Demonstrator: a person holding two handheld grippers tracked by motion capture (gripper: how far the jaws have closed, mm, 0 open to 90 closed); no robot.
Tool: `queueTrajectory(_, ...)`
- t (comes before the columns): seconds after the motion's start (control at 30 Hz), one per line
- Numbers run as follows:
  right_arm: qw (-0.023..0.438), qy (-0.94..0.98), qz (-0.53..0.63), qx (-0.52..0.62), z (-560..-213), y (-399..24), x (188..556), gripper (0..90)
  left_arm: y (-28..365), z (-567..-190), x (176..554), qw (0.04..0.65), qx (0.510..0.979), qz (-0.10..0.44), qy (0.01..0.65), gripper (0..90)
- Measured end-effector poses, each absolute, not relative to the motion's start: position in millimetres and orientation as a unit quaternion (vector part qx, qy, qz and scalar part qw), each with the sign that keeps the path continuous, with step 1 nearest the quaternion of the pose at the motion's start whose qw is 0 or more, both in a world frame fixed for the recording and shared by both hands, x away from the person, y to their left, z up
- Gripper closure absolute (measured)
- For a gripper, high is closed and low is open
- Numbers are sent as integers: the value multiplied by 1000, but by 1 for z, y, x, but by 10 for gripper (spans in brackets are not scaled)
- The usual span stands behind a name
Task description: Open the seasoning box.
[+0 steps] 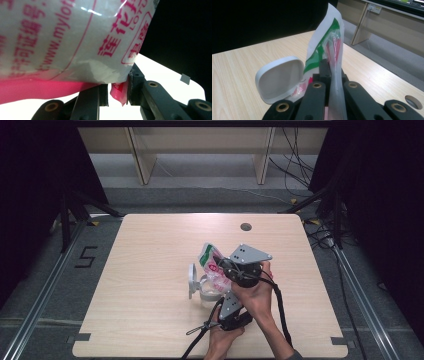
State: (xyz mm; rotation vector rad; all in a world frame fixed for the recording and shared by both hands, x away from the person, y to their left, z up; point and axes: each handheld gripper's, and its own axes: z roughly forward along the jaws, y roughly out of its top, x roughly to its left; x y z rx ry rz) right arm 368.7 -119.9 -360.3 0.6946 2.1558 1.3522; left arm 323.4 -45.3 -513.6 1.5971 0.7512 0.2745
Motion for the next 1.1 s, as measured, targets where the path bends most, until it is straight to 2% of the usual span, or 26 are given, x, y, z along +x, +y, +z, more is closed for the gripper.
queueTrajectory(0.1,244,793,496,257,-361,-119,369,900,-45,-514,323,626,698,118,329,745)
queueTrajectory(0.27,260,793,493,247,-360,-119,371,900,-46,-514,324,627,697,118,328,746)
queueTrajectory(0.33,244,792,495,260,-361,-119,370,900,-46,-514,324,625,698,119,329,746)
queueTrajectory(0.43,255,793,493,250,-360,-119,371,900,-46,-514,324,627,697,118,328,746)
queueTrajectory(0.53,239,797,493,255,-360,-118,370,900,-46,-514,325,628,696,120,326,747)
queueTrajectory(0.6,250,793,496,251,-360,-117,370,900,-46,-514,325,626,698,121,327,747)
queueTrajectory(0.73,230,797,497,254,-361,-116,371,900,-47,-514,325,629,695,124,324,747)
queueTrajectory(1.0,245,800,488,250,-359,-115,371,900,-48,-514,323,631,694,126,323,748)
queueTrajectory(1.1,236,802,486,255,-359,-114,371,900,-48,-513,323,631,694,127,323,748)
